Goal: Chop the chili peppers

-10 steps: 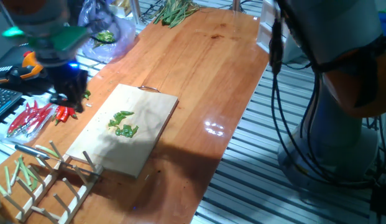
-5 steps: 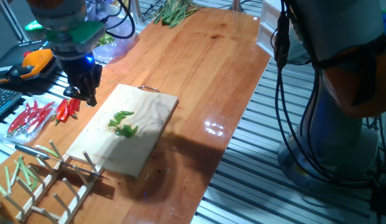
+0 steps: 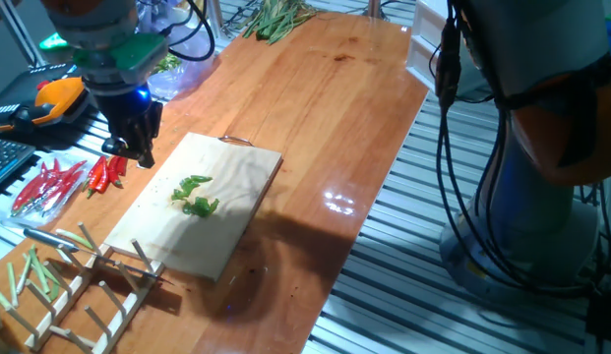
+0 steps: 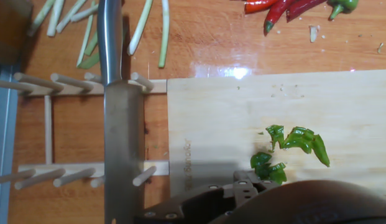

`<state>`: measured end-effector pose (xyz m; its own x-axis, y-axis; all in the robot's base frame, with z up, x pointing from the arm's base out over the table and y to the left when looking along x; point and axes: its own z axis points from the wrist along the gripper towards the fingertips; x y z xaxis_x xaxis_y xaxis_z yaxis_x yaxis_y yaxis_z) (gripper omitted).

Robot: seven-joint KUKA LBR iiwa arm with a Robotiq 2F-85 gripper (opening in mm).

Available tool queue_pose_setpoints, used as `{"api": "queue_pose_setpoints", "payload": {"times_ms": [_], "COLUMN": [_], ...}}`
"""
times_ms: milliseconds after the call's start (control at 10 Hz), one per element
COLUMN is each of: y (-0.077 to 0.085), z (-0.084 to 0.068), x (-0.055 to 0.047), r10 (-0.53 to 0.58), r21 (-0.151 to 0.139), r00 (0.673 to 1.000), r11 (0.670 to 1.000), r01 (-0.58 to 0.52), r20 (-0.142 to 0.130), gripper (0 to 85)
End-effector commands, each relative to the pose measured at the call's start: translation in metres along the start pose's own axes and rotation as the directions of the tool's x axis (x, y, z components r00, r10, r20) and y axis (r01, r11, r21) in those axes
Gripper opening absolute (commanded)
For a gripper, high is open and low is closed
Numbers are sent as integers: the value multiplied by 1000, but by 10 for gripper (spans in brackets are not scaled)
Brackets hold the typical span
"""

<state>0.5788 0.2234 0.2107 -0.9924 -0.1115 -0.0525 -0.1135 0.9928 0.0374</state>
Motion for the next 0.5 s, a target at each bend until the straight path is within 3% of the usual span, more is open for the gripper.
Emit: {"api": "queue_pose_setpoints", "payload": {"times_ms": [0,400], "y": [0,2], "z": [0,1], "x": [0,-2], "r10": [0,-17], "r21": [3,-6], "r00": [1000,1000], "r11": [1000,1000], "r01": [0,17], "r20": [1,-2], "gripper": [0,0]}}
